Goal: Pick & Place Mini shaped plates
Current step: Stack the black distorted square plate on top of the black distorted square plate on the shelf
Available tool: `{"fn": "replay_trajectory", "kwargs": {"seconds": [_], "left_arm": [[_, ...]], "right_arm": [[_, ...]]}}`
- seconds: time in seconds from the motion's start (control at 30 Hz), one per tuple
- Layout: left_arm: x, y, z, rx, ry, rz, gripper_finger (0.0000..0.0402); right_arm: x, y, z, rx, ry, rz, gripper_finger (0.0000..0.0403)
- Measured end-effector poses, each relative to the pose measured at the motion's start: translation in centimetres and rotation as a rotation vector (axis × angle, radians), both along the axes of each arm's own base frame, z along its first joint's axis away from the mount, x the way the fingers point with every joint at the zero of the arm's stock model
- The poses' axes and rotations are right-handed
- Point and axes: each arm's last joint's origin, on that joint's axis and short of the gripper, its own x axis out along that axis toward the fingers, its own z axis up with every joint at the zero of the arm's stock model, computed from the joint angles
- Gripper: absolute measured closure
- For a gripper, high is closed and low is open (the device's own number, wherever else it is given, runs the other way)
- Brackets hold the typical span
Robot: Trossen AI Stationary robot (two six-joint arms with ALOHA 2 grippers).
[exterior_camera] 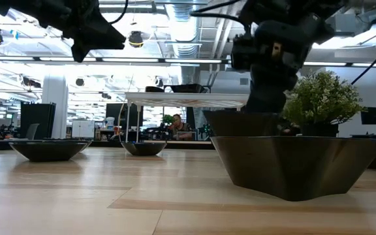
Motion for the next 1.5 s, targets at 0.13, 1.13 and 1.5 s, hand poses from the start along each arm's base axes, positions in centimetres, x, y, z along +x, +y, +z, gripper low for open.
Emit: {"fn": "replay_trajectory", "kwargs": {"seconds": [0.13,1.13,1.5], "left_arm": [[0.0,-0.5,-0.1,0.000,-0.037,-0.028,0.0315],[-4.5,0.1,-1.5,-0.008,-0.151,-0.044,0.0315],[-4.6,0.1,-1.5,0.008,-0.148,-0.051,0.0315]], "right_arm": [[0.4,0.0,0.8,0.001,-0.017,0.000,0.0402],[3.2,-1.5,6.9,0.010,-0.165,-0.055,0.0403],[3.8,-3.6,9.8,-0.015,-0.212,-0.101,0.0403]]}}
